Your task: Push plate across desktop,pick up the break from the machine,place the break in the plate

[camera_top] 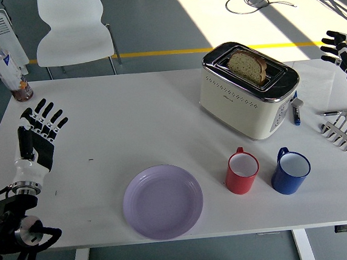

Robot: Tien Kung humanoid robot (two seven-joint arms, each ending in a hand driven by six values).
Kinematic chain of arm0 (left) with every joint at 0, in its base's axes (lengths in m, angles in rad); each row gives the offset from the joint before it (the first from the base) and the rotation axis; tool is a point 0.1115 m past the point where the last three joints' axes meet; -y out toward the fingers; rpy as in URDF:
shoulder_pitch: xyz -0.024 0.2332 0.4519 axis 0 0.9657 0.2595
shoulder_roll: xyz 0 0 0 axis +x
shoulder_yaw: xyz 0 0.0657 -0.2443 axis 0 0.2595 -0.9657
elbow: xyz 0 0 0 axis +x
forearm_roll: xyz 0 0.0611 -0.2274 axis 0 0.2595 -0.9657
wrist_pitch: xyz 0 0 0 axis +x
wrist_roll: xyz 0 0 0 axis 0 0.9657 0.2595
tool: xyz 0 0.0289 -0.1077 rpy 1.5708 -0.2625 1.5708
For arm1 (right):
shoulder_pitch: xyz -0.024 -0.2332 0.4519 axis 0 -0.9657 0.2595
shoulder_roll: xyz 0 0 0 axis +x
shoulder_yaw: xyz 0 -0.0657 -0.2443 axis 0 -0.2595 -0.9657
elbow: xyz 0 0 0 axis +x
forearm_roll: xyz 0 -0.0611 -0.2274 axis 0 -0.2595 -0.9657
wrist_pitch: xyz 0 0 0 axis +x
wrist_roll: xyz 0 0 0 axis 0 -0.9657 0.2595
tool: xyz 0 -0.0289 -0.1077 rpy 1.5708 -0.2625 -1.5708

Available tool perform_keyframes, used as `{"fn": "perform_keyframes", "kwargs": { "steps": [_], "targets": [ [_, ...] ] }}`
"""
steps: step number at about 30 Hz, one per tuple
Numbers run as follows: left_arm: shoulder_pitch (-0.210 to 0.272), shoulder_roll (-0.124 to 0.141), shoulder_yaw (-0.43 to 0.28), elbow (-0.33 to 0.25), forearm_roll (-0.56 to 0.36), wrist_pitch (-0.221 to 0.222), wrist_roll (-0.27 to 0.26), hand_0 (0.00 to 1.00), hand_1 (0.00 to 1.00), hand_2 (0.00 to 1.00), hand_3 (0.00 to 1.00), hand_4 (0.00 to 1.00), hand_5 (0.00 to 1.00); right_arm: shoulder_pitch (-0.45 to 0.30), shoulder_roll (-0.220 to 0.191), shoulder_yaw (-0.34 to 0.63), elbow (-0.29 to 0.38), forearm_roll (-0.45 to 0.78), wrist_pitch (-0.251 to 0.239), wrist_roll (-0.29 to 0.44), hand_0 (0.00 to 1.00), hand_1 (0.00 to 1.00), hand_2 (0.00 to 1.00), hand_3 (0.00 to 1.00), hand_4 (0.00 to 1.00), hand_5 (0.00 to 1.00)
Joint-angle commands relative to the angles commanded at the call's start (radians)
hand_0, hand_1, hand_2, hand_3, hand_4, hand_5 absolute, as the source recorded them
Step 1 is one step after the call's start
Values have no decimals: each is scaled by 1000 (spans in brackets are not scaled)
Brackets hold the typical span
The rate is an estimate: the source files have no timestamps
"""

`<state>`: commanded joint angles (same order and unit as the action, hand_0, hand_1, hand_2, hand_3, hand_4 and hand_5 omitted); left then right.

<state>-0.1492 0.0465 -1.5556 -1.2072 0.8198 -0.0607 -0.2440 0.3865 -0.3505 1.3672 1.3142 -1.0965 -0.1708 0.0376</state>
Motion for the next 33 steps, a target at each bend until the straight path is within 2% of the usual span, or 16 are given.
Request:
{"fn": "perform_keyframes", "kwargs": {
  "steps": [2,5,6,7,10,14,15,21,23,24,28,29,30,33],
  "targets": [
    [17,6,-38,-23,-29,-2,12,749,814,897,884,521,998,81,-29,-60,-57,-84,-2,-26,852,822,866,855,690,341],
    [27,8,-62,-33,-58,-5,16,749,814,897,884,521,998,173,-41,-120,-126,-204,0,-54,852,822,866,855,690,341],
    [29,8,-71,-38,-65,-7,17,754,815,894,879,522,998,212,-44,-150,-160,-247,3,-63,881,865,921,887,762,267],
    [33,6,-79,-42,-68,-6,18,754,815,894,879,522,998,241,-43,-172,-186,-286,14,-74,881,865,921,887,762,267],
    [42,1,-96,-47,-70,-3,20,754,815,894,879,522,998,347,-32,-240,-276,-380,37,-95,881,865,921,887,762,267],
    [43,-3,-109,-50,-68,-3,23,754,817,890,876,529,998,467,0,-314,-388,-434,69,-113,887,863,918,882,772,264],
    [39,-4,-114,-50,-63,-2,24,754,817,890,876,529,998,525,22,-352,-448,-477,87,-123,887,863,918,882,772,264],
    [36,-6,-120,-49,-60,-2,24,755,817,890,876,527,998,598,61,-407,-552,-489,106,-126,890,861,913,878,782,259],
    [40,-6,-122,-47,-55,0,25,755,817,890,876,527,998,645,103,-443,-623,-491,141,-129,890,861,913,878,782,259],
    [41,-6,-123,-46,-55,1,25,755,817,890,876,527,998,657,113,-451,-649,-490,151,-131,863,824,826,852,804,273],
    [45,-4,-119,-45,-55,1,26,756,818,887,872,519,998,709,165,-491,-745,-495,187,-140,863,824,826,852,804,273],
    [45,-4,-119,-45,-55,1,26,756,818,887,872,519,998,711,168,-492,-751,-495,189,-140,863,824,826,852,804,273],
    [44,-4,-118,-45,-55,1,25,757,818,886,869,518,998,720,177,-497,-768,-497,198,-144,838,794,779,834,815,296],
    [42,-1,-113,-44,-55,2,25,757,818,886,869,518,998,749,205,-517,-817,-497,223,-151,838,794,779,834,815,296]
  ]
}}
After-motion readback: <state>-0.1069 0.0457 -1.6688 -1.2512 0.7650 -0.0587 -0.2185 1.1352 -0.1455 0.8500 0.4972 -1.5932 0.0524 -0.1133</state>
